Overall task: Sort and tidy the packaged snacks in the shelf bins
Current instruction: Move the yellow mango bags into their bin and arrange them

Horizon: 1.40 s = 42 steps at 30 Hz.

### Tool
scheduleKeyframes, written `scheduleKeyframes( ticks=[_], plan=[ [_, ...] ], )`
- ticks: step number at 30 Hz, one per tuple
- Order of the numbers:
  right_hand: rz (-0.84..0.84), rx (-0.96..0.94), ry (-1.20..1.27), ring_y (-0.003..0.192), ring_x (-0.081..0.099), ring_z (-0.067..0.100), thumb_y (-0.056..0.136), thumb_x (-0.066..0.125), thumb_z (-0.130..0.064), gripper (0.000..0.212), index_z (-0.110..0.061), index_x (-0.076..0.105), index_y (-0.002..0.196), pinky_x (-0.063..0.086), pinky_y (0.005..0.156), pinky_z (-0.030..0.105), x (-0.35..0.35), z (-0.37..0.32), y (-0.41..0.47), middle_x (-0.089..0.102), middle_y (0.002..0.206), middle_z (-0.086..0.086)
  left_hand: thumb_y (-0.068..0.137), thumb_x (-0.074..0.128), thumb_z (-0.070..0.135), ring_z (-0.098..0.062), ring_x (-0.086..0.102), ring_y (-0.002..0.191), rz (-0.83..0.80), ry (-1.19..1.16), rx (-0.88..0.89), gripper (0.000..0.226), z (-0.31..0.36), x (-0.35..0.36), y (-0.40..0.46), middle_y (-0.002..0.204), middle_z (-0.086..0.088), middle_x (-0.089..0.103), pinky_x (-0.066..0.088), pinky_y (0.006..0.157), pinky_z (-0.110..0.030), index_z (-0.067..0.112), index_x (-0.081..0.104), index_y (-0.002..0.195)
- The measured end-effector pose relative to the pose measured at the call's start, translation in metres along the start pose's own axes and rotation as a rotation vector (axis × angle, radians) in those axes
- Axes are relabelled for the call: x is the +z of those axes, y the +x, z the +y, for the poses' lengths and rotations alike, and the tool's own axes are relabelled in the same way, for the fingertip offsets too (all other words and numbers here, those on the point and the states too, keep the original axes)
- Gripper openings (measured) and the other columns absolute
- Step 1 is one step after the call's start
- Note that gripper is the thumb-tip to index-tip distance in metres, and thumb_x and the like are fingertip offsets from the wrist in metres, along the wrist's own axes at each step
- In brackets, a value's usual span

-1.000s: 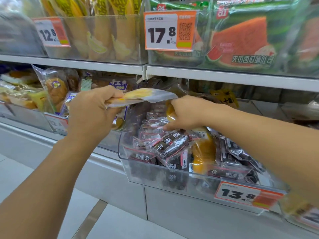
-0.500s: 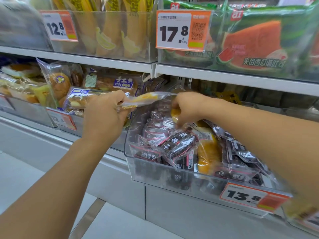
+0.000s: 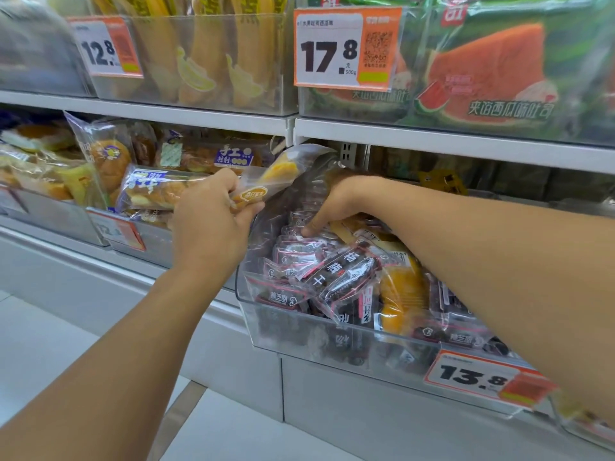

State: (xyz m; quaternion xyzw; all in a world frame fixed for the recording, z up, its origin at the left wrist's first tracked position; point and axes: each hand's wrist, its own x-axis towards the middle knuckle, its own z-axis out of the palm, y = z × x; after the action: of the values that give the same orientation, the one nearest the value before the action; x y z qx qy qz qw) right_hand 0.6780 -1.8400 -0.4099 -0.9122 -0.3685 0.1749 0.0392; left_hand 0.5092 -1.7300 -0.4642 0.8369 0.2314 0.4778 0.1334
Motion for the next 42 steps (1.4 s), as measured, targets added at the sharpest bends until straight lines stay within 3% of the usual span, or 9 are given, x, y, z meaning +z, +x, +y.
scheduleKeyframes(
  ticks=[5,12,17,21,27,31,34,39,42],
  plan=[
    [0.231,-0.096,-0.064,0.066,0.055,0.016,0.075,0.082,-0.041,0.039,-0.015,0.054,0.075,0.042,0.053,0.027,0.009,-0.005,-0.003,0.056,0.079,0.001,0.083,0.080,0.031,-0.023,0.049,0.070,0.032,-0.026,-0.007,0.029,-0.002,0.001,-0.001,0.070,0.006,0.053,0.031,0.060,-0.032,0.011,0.058,0.081],
    [0.147,-0.102,-0.235,0.068,0.058,0.018,0.080,0.077,-0.041,0.036,-0.016,0.053,0.069,0.047,0.057,0.029,0.007,-0.010,-0.013,0.057,0.077,0.002,0.083,0.080,0.033,-0.028,0.056,0.073,0.031,-0.044,-0.020,0.030,-0.003,-0.001,-0.002,0.076,-0.001,0.061,0.047,0.063,-0.040,0.009,0.061,0.086],
    [0.271,-0.097,-0.297,0.064,0.056,0.019,0.082,0.070,-0.015,0.019,-0.012,0.052,0.073,0.043,0.049,0.028,0.006,-0.012,-0.015,0.056,0.076,0.004,0.083,0.080,0.033,-0.022,0.053,0.071,0.020,-0.091,-0.095,0.030,-0.004,-0.005,-0.002,0.068,0.010,0.052,0.036,0.062,-0.031,0.013,0.058,0.083],
    [0.330,-0.083,-0.339,0.066,0.057,0.019,0.080,0.071,-0.013,0.016,-0.010,0.056,0.079,0.047,0.053,0.030,0.007,-0.014,-0.016,0.056,0.077,0.004,0.080,0.082,0.035,-0.024,0.054,0.071,-0.012,-0.099,-0.089,0.034,-0.006,-0.005,-0.003,0.067,0.007,0.053,0.037,0.060,-0.033,0.010,0.060,0.081],
    [0.481,-0.094,-0.298,0.058,0.053,0.018,0.080,0.070,-0.007,0.020,-0.010,0.052,0.069,0.045,0.053,0.030,0.007,-0.012,-0.014,0.053,0.069,0.005,0.079,0.083,0.034,-0.022,0.064,0.077,-0.022,-0.215,-0.140,0.021,-0.010,-0.010,-0.002,0.077,0.007,0.065,0.053,0.071,-0.040,0.024,0.065,0.086],
    [0.524,-0.156,-0.218,0.051,0.045,0.020,0.077,0.064,0.002,0.029,-0.009,0.046,0.058,0.033,0.043,0.024,0.007,-0.011,-0.015,0.044,0.060,0.006,0.081,0.082,0.034,-0.020,0.064,0.077,-0.021,-0.203,-0.136,0.021,-0.008,-0.014,-0.003,0.077,0.010,0.062,0.051,0.070,-0.036,0.029,0.064,0.090],
    [0.484,-0.249,-0.189,0.053,0.050,0.024,0.077,0.066,-0.001,0.013,-0.003,0.064,0.064,0.044,0.045,0.032,0.000,-0.001,-0.019,0.053,0.060,0.014,0.082,0.081,0.034,-0.020,0.064,0.076,-0.010,-0.192,-0.139,0.022,-0.010,-0.013,-0.004,0.077,0.011,0.063,0.051,0.069,-0.036,0.025,0.064,0.093],
    [0.453,-0.552,0.247,0.071,0.068,0.010,0.083,0.074,0.003,0.016,-0.013,0.076,0.084,0.055,0.066,0.029,-0.001,0.024,-0.051,0.074,0.080,0.000,0.082,0.081,0.030,-0.018,0.066,0.079,0.006,-0.253,-0.139,0.025,-0.014,-0.013,-0.004,0.080,0.011,0.066,0.051,0.069,-0.033,0.019,0.065,0.098],
    [0.349,-0.726,0.621,0.094,0.073,0.019,0.087,0.069,0.007,0.023,-0.003,0.073,0.107,0.059,0.084,0.029,0.012,0.027,-0.069,0.076,0.103,0.013,0.081,0.083,0.019,-0.008,0.072,0.086,-0.062,-0.459,-0.183,0.032,-0.011,-0.011,0.000,0.092,0.011,0.074,0.058,0.079,-0.033,0.019,0.070,0.110]
  ],
)
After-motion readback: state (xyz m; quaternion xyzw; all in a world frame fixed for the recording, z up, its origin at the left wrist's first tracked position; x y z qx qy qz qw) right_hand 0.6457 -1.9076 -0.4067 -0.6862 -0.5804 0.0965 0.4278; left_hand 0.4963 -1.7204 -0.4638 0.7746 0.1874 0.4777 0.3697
